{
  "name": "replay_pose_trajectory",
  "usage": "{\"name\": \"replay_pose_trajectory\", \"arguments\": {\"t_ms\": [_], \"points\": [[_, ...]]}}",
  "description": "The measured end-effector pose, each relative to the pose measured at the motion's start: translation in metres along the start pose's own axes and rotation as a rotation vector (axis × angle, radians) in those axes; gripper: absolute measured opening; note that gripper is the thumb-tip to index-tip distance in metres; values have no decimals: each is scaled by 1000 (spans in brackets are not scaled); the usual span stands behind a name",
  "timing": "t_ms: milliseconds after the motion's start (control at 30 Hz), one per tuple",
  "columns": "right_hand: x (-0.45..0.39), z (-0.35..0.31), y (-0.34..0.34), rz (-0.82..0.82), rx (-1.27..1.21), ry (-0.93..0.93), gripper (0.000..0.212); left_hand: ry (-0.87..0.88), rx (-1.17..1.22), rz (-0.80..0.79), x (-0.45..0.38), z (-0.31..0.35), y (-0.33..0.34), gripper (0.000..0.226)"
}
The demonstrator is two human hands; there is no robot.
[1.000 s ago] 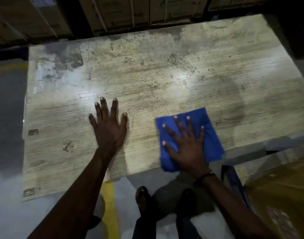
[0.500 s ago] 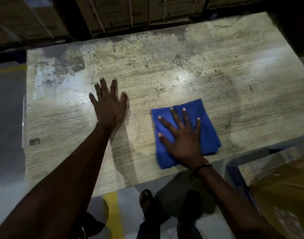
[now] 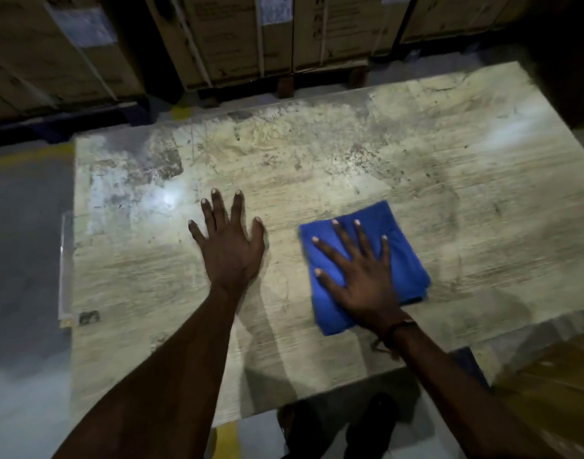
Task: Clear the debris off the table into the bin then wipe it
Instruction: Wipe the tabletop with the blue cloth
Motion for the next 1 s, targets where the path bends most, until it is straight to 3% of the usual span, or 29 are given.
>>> {"name": "replay_pose_trajectory", "arguments": {"t_ms": [167,267,433,533,700,833,1000], "points": [[-60,68,-3,25,-45,240,64,-12,13,-13,0,3,-1,68],[-120,55,6,40,-70,273,64,-14,15,-1,-1,2,-2,69],[-101,-7,5,2,-37,49,63,-29,17,-3,-1,1,-3,70],[-65,-4,2,-26,-27,-53,61,-31,26,-14,-1,3,-5,70],[-134,56,4,14,3,63,64,-34,29,-11,0,3,-8,70],[-199,48,11,28,-94,161,65,-42,44,13,0,3,-8,70],[-138,8,7,-1,-41,-105,63,-42,43,-2,-1,4,-9,71]]}}
Point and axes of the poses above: each hand's wrist, its own x-axis away from the middle knuckle, its own y-axis out of the palm, z = x × y, the point moved 4 cm from there along -x, towards the middle knuckle, and after that the axes turned 14 degrees about -y, right-handed, at the moved point
